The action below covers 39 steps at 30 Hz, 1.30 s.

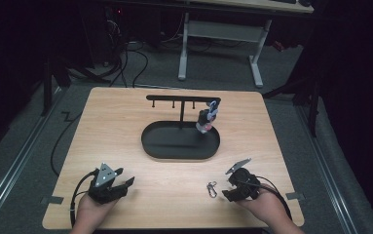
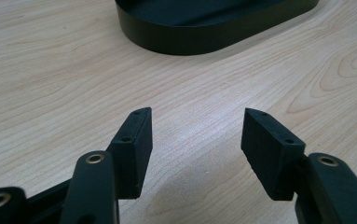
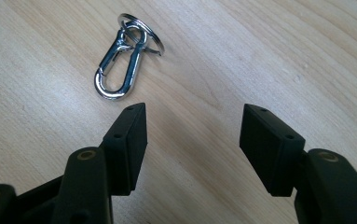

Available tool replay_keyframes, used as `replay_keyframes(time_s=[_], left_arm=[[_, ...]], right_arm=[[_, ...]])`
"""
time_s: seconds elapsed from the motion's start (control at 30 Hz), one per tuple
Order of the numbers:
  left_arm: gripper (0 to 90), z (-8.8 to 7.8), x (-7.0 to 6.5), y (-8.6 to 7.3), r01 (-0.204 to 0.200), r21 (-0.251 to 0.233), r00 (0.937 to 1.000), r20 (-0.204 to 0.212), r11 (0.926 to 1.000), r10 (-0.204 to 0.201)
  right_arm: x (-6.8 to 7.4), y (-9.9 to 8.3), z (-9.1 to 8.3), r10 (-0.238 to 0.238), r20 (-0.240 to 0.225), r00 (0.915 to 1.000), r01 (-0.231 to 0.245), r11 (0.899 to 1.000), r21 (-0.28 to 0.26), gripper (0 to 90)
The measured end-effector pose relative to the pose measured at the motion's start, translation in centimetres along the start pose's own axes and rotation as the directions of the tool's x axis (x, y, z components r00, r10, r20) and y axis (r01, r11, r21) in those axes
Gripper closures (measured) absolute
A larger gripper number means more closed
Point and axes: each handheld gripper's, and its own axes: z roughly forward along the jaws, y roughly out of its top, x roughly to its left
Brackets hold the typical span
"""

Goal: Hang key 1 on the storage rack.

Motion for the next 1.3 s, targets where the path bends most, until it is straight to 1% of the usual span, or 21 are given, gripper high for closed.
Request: replay_keyframes(time_s=[0.03,0.1,0.13,0.17,0.23,0.33,0.4,0.5,0.6,0.63,0.73,0.77,0.87,0.9,0.93,1.07,1.1,1.13,1.17,1.27,1.3], left_arm=[[44.0,0.0,0.0,0.0,0.001,0.001,1.0000,0.002,1.0000,-0.001],[44.0,0.0,0.1,0.0,-0.002,0.006,1.0000,0.003,1.0000,0.002],[44.0,0.0,0.1,0.0,-0.002,0.006,1.0000,0.003,1.0000,0.002],[44.0,0.0,0.1,0.0,0.000,0.007,1.0000,0.005,1.0000,0.000],[43.9,0.0,0.1,0.0,0.002,0.007,1.0000,0.009,1.0000,-0.002],[43.8,0.0,0.1,0.0,0.004,0.005,0.9999,0.013,1.0000,-0.004],[43.8,0.1,0.0,0.0,0.003,0.005,0.9999,0.013,1.0000,-0.003],[43.8,0.1,0.0,0.0,0.000,0.006,0.9999,0.013,1.0000,-0.001],[43.7,0.1,0.0,0.0,-0.001,0.008,0.9999,0.013,1.0000,0.001],[43.7,0.1,0.0,0.0,-0.001,0.007,0.9999,0.013,1.0000,0.001],[43.6,0.0,0.1,0.0,0.000,0.008,0.9999,0.013,1.0000,0.000],[43.6,0.0,0.1,0.0,0.002,0.009,0.9999,0.015,1.0000,-0.002],[43.4,0.0,0.1,0.0,0.004,0.007,0.9998,0.018,1.0000,-0.004],[43.3,0.0,0.1,0.0,0.004,0.009,0.9998,0.020,0.9999,-0.005],[43.3,0.0,0.1,0.0,0.004,0.009,0.9998,0.020,0.9999,-0.005],[43.2,0.1,-0.1,0.0,-0.004,0.011,0.9998,0.022,0.9999,0.004],[43.2,0.1,-0.1,0.0,-0.006,0.013,0.9997,0.023,0.9999,0.005],[43.2,0.1,-0.1,0.0,-0.006,0.013,0.9997,0.023,0.9999,0.005],[43.2,0.1,-0.1,0.0,-0.006,0.014,0.9997,0.024,0.9999,0.006],[43.2,0.1,-0.1,0.0,-0.007,0.013,0.9997,0.023,0.9999,0.007],[43.2,0.1,-0.1,0.0,-0.007,0.012,0.9997,0.022,0.9999,0.007]], right_arm=[[0.1,0.4,0.0,-0.003,-0.015,0.9999,0.003,1.000,0.022,41.8],[0.2,0.7,0.2,-0.010,-0.021,0.9997,0.011,0.998,0.056,41.3],[0.2,0.7,0.2,-0.010,-0.021,0.9997,0.011,0.998,0.056,41.3],[0.3,1.0,0.3,-0.026,-0.036,0.9990,0.029,0.996,0.083,41.0],[0.4,1.3,0.3,-0.027,-0.039,0.9989,0.031,0.995,0.097,41.1],[0.5,1.7,0.3,-0.045,-0.043,0.9981,0.049,0.994,0.101,41.4],[0.5,2.2,0.3,-0.054,-0.055,0.9970,0.059,0.993,0.100,43.8],[0.6,3.2,0.3,-0.090,-0.052,0.9945,0.095,0.991,0.091,47.5],[0.7,3.9,0.5,-0.101,-0.051,0.9935,0.105,0.991,0.085,50.1],[0.8,4.5,0.7,-0.123,-0.064,0.9903,0.128,0.989,0.079,51.6],[1.0,4.9,1.1,-0.136,-0.073,0.9881,0.142,0.986,0.091,55.9],[1.2,5.1,1.5,-0.156,-0.077,0.9848,0.163,0.982,0.099,57.8],[1.5,5.3,1.7,-0.166,-0.090,0.9820,0.175,0.979,0.103,64.1],[1.6,5.4,1.8,-0.169,-0.088,0.9818,0.177,0.979,0.104,68.7],[1.6,5.4,1.8,-0.169,-0.088,0.9818,0.177,0.979,0.104,68.7],[1.6,5.2,1.5,-0.188,-0.098,0.9772,0.198,0.975,0.102,88.0],[1.7,5.1,1.4,-0.198,-0.099,0.9751,0.208,0.974,0.093,88.6],[1.7,5.1,1.4,-0.198,-0.099,0.9751,0.208,0.974,0.093,88.6],[1.7,5.0,1.4,-0.189,-0.120,0.9746,0.200,0.976,0.085,88.8],[1.6,4.7,1.4,-0.170,-0.121,0.9779,0.181,0.980,0.085,88.9],[1.3,4.4,1.3,-0.148,-0.114,0.9824,0.158,0.983,0.089,88.9]])
